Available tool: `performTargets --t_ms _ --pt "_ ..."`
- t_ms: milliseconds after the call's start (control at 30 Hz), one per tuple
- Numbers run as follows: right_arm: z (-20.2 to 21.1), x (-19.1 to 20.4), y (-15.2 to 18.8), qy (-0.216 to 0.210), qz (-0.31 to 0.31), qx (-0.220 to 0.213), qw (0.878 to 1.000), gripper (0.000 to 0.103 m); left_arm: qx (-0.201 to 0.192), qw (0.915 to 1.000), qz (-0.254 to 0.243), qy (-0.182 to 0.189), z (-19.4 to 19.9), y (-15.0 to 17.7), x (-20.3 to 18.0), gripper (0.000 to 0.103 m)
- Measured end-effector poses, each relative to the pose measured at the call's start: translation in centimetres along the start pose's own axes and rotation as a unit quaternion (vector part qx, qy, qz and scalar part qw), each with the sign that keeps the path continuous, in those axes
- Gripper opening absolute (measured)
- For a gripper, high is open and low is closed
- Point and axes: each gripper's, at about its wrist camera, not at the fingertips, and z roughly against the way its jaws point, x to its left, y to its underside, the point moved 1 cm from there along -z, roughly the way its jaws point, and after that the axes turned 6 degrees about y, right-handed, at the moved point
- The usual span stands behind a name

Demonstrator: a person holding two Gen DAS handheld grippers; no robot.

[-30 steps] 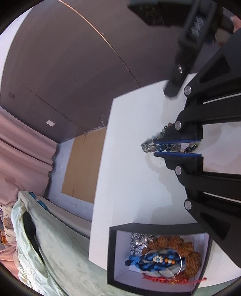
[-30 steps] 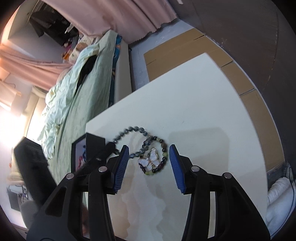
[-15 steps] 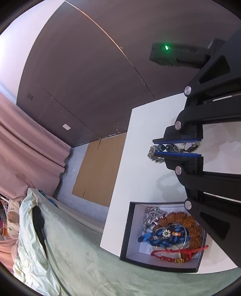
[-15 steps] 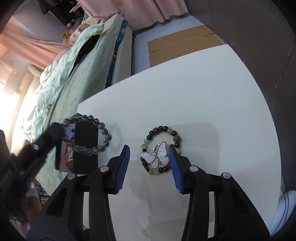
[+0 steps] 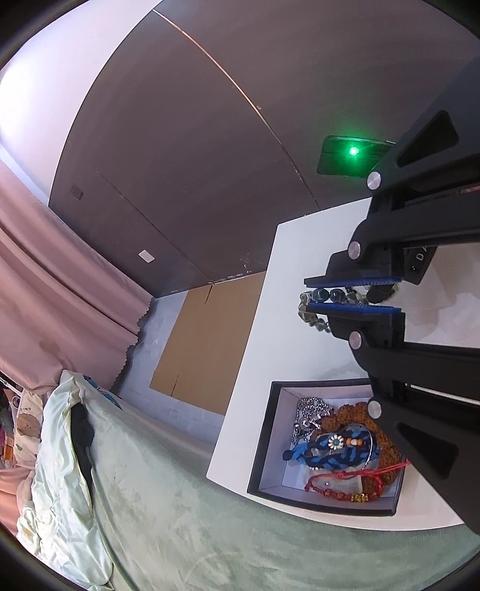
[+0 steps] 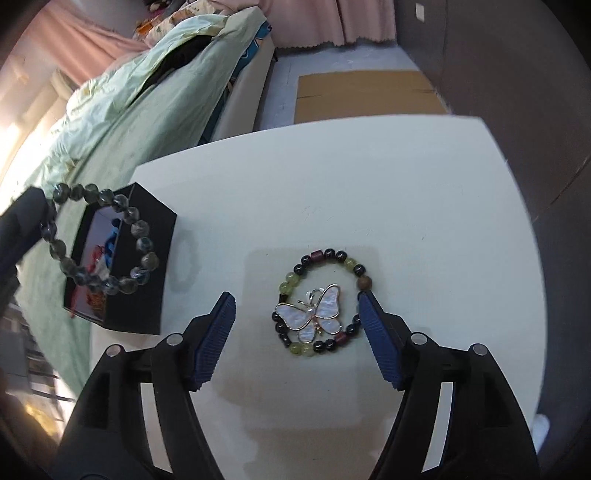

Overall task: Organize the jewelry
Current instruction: 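Carry grey bead bracelet toward box with left gripper while right gripper grasps white butterfly pendant, then release grey bracelet into box with left gripper while right gripper drops butterfly pendant in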

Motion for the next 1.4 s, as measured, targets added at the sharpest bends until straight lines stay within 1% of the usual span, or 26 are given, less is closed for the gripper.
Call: performTargets --t_ms 133,167,200,233,333,400,533,867,1033,1167,1333,1400 --pt "-0.6 0.8 0.2 0.012 0.022 0.002 1.000 0.069 -0.004 1.0000 0.002 0.001 0.4 -0.1 0.1 0.006" --pt "-0.8 0.9 0.2 0.011 0.023 0.003 1.000 0.065 -0.005 1.0000 0.002 0.001 0.6 -0.1 0.1 0.006" --pt "-1.2 1.0 0.3 0.012 0.028 0.008 1.000 0.057 -0.006 1.0000 0.003 0.002 0.7 -0.2 0.1 0.006" --pt "-1.4 1.1 0.4 0.016 0.032 0.012 0.999 0.057 -0.007 1.0000 0.003 0.002 0.8 -0.1 0.1 0.006" --pt "-1.5 1.4 0.4 0.033 0.048 0.007 0.998 0.049 -0.010 0.9999 0.003 0.003 1.1 -0.2 0.2 0.006" --pt "-1.5 1.4 0.5 0.047 0.055 0.005 0.997 0.040 -0.010 0.9999 0.004 0.002 1.3 -0.2 0.3 0.006" --pt "-1.4 1.3 0.5 0.037 0.047 0.005 0.998 0.040 -0.012 0.9999 0.004 0.001 1.5 -0.2 0.3 0.006" --pt "2.0 -0.1 -0.1 -0.029 -0.008 -0.025 0.999 0.040 -0.020 0.9998 -0.001 0.004 3.0 -0.5 0.6 0.006" --pt "3.7 0.8 -0.4 -0.057 -0.015 -0.049 0.997 0.040 -0.028 0.9996 -0.001 0.001 4.3 -0.9 1.2 0.006" --pt "4.7 1.8 -0.8 -0.073 -0.018 -0.066 0.995 0.040 -0.034 0.9993 0.011 -0.006 5.1 -1.2 2.5 0.006" --pt "4.9 2.5 -0.7 -0.084 -0.024 -0.074 0.993 0.040 -0.020 0.9995 0.022 -0.012 4.4 -1.5 4.3 0.006" --pt "5.2 2.9 -0.7 -0.089 -0.023 -0.082 0.992 0.040 -0.012 0.9995 0.028 -0.009 4.0 -1.5 4.9 0.006"
